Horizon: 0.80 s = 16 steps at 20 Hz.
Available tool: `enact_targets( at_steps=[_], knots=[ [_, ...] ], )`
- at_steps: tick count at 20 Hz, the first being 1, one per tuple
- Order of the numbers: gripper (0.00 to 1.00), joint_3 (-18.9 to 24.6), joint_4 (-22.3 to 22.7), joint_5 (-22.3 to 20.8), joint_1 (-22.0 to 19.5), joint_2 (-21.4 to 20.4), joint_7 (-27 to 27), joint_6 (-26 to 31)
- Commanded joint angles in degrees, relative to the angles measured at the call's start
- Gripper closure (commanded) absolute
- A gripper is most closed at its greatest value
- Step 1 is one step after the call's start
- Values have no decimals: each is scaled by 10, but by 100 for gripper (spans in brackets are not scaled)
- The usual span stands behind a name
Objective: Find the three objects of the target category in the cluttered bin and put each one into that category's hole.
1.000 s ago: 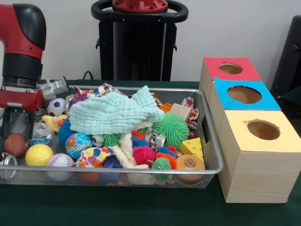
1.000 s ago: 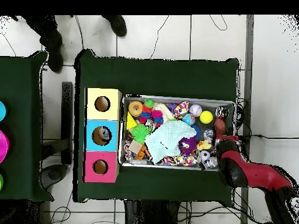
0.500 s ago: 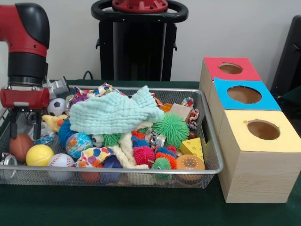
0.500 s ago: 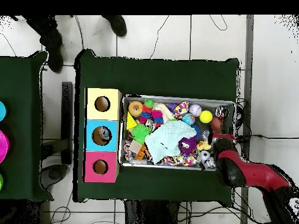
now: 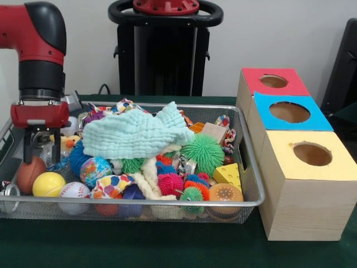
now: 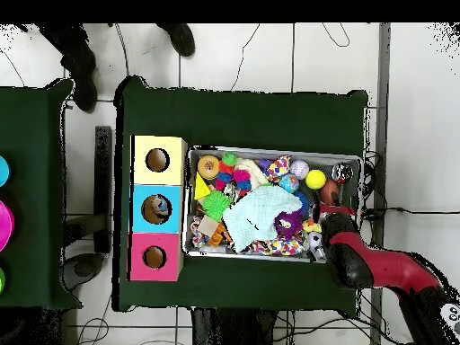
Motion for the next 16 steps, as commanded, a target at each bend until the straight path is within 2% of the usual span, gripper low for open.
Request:
enact_targets(
  at_steps=[1,4,9,16],
  knots=[
    [0,26,18,-25,3,37,32,53],
    [0,3,15,-12,14,35,33,67],
    [0,38,32,-7,-12,41,32,82],
    [0,20,44,5,0,34,46,75]
  ],
)
